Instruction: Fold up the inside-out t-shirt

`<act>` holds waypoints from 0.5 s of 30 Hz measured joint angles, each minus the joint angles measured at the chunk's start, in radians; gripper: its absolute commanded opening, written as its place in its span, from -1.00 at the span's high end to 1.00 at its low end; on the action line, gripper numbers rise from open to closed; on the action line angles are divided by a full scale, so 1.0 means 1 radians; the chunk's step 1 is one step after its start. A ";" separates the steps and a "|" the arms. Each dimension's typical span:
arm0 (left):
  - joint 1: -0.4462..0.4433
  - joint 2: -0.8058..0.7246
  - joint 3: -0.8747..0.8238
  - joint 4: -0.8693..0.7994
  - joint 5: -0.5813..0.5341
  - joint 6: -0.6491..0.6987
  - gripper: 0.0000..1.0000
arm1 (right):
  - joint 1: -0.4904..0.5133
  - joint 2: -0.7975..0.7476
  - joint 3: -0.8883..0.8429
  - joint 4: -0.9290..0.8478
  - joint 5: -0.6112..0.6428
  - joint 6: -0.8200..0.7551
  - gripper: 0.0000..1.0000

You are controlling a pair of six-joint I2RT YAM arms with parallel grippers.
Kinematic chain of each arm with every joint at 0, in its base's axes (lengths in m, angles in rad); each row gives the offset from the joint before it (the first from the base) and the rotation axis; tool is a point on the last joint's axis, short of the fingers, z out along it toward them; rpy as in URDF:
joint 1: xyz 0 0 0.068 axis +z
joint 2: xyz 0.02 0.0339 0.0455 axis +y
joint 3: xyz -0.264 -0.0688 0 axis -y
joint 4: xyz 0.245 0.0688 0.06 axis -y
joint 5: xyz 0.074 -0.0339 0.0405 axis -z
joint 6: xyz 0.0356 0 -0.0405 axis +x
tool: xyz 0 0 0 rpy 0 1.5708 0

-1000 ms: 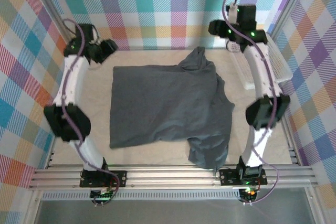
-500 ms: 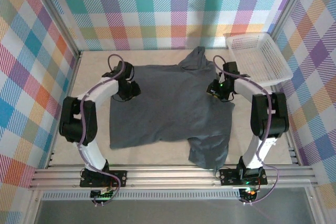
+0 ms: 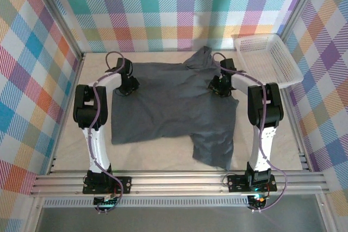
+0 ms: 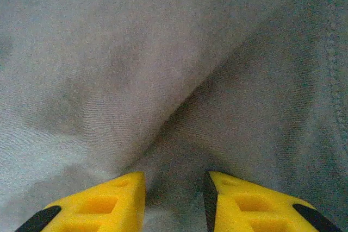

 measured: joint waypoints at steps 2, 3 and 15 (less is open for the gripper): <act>0.019 0.013 0.023 0.006 0.026 0.010 0.38 | 0.000 0.008 0.032 -0.013 0.002 0.002 0.26; 0.023 0.012 0.023 0.007 0.037 0.013 0.34 | 0.000 0.006 0.046 -0.027 0.002 0.001 0.23; -0.001 -0.825 -0.463 0.133 0.171 0.000 -0.30 | -0.003 -0.835 -0.589 0.001 0.143 0.041 0.07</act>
